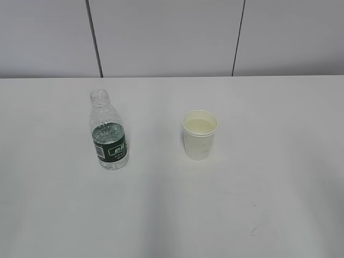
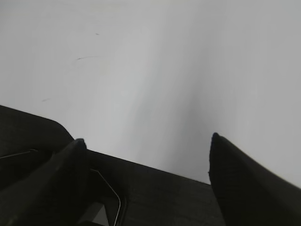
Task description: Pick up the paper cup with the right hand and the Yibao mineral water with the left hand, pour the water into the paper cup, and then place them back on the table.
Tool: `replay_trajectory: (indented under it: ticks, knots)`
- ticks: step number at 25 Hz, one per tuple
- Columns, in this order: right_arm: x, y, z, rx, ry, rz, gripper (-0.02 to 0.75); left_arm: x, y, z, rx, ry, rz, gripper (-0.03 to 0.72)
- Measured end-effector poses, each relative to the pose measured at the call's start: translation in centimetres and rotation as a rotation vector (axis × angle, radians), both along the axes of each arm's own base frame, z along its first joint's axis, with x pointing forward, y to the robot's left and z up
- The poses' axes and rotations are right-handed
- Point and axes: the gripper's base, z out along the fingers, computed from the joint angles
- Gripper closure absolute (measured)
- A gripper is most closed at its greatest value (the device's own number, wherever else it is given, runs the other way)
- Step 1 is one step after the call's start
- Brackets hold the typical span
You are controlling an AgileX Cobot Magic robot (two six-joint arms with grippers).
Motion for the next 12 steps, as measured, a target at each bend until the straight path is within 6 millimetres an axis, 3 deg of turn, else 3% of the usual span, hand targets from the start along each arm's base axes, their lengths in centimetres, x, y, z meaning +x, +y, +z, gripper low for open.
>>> replay_trajectory:
  ticks: [4, 12]
  knots:
    - [-2.2, 0.3, -1.5, -0.002, -0.079, -0.009, 0.145, 0.2, -0.3, -0.4, -0.025, 0.015, -0.017, 0.189]
    - [-5.9, 0.6, -1.5, 0.002, -0.331, -0.066, 0.146, 0.2, -0.6, -1.7, -0.056, -0.005, -0.038, 0.189]
